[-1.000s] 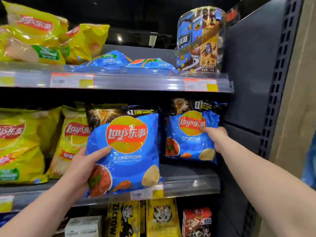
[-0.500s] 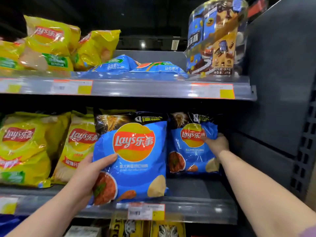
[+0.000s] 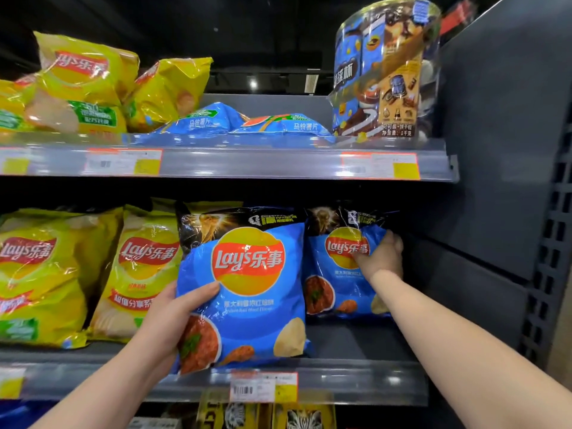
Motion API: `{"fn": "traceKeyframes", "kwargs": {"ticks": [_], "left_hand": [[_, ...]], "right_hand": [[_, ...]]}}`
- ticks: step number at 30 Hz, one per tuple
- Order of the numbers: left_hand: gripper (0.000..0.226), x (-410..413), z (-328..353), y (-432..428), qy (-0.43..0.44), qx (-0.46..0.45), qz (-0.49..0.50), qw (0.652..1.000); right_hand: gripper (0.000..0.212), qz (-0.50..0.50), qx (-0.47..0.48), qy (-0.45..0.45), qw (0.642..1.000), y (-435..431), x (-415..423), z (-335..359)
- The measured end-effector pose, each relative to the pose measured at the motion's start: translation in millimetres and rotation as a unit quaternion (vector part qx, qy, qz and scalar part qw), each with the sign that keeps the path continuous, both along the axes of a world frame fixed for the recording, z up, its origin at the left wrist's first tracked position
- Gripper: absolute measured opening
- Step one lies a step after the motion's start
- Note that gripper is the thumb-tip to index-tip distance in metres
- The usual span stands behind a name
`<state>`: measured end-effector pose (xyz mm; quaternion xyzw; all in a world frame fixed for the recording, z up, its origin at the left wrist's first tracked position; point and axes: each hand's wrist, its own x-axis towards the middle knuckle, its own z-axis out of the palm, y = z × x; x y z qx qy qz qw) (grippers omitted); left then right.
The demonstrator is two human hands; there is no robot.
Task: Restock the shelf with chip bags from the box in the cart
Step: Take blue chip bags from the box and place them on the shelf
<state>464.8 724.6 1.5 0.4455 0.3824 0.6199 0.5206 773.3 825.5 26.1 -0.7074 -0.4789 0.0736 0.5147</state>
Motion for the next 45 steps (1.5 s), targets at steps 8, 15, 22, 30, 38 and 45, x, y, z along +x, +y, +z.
{"fn": "traceKeyframes", "kwargs": {"ticks": [8,15,22,30,38,45], "left_hand": [[0.026,23,2,20,-0.008,-0.008,-0.006,1.0],[0.059,40,9,43,0.041,-0.017,-0.029,0.999],[0.07,41,11,63,0.105,-0.025,0.042,0.993],[0.07,45,17,74,0.187,0.008,0.076,0.979],[0.057,51,12,83,0.189,-0.011,0.063,0.98],[0.052,54,11,93,0.163,-0.006,0.079,0.983]], "right_hand": [[0.055,0.297,-0.031,0.206,0.932,-47,-49,10],[0.07,0.321,-0.12,0.13,0.93,-49,-52,-6],[0.067,0.272,-0.062,0.187,0.942,-40,-76,-8],[0.054,0.265,-0.036,0.215,0.939,-25,-86,-7],[0.067,0.207,-0.063,0.175,0.961,-12,-90,-10],[0.058,0.214,-0.077,0.147,0.963,-4,-92,-5]]}}
